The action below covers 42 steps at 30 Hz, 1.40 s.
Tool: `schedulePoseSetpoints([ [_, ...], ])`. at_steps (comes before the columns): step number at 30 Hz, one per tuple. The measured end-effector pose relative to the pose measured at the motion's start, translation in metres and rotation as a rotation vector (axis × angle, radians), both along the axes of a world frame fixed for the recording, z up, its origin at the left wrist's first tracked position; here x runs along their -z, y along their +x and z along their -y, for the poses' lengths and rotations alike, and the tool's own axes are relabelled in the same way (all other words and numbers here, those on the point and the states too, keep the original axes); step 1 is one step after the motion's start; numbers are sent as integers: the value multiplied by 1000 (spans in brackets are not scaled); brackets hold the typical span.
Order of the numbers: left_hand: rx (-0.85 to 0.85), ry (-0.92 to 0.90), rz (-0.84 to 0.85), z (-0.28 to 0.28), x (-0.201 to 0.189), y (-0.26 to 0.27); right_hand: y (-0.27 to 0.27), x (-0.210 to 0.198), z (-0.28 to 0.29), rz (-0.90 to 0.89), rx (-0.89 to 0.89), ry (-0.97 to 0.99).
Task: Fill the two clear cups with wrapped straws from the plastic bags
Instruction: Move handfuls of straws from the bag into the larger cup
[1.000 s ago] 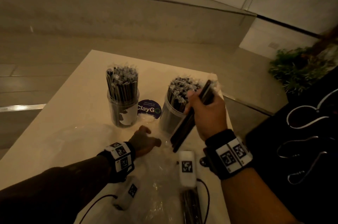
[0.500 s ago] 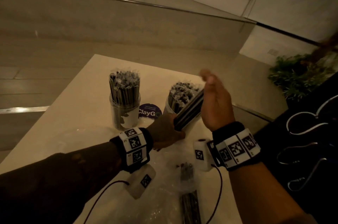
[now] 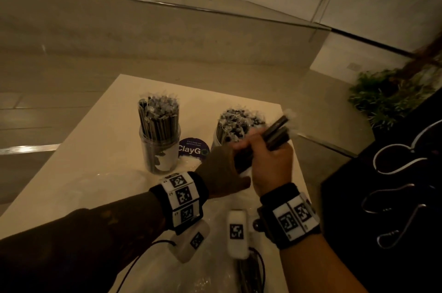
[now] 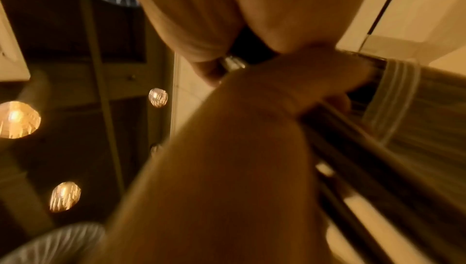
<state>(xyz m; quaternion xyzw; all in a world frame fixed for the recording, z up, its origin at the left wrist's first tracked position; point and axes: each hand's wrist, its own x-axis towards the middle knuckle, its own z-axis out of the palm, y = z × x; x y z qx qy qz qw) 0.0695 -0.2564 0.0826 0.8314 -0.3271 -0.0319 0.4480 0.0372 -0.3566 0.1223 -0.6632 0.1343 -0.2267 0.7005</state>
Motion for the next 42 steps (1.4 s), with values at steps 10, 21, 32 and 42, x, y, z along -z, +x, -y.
schedulePoseSetpoints([
  [10,-80,298,223,-13,25,24,53,-26,24,85,143,62],
  [21,-162,124,85,-6,21,44,80,-27,12,-6,184,-129],
  [32,-59,124,162,-19,21,57,86,-28,18,-12,299,-62],
  [42,-60,153,276,-5,21,61,82,-12,-2,17,227,-175],
])
